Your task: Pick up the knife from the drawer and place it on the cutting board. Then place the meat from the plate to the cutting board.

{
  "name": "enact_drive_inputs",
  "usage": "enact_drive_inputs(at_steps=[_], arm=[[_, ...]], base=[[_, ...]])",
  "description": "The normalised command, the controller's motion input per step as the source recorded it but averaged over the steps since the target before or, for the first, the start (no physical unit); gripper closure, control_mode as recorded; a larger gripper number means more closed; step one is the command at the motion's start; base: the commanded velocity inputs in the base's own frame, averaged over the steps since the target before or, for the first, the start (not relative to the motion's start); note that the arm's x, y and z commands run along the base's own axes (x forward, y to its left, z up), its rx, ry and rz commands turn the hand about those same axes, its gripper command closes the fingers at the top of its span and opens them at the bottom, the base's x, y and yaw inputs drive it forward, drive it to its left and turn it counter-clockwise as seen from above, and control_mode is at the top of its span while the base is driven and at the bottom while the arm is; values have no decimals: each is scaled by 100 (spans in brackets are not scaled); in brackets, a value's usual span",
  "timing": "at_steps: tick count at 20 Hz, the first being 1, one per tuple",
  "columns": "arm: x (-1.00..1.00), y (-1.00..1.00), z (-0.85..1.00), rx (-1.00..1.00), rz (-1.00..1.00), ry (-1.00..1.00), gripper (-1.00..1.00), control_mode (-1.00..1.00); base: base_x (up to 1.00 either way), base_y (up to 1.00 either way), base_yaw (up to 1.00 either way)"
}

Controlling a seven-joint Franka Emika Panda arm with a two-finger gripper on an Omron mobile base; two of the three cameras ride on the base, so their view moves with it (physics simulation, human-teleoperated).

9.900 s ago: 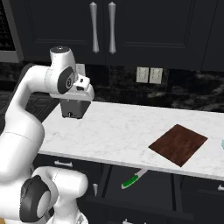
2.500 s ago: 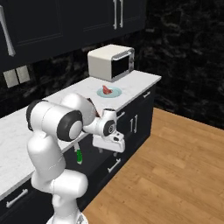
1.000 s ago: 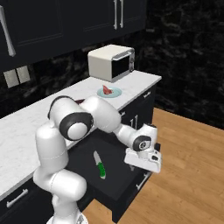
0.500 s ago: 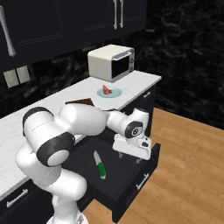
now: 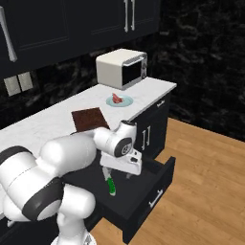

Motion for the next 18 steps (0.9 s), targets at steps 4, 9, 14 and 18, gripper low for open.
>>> enact_drive_inputs(at_steps=[4,9,14,18], arm=[[24,29,-31,-1,4,0,-100,-100],[49,25,-34,-3,3,0,-100,-100],[46,5,-19,0,5,1,-100,-100],[40,0,-25,0,7,3,-100,-100]], base=[[0,0,0],[0,0,0],[0,0,0],[0,0,0]])
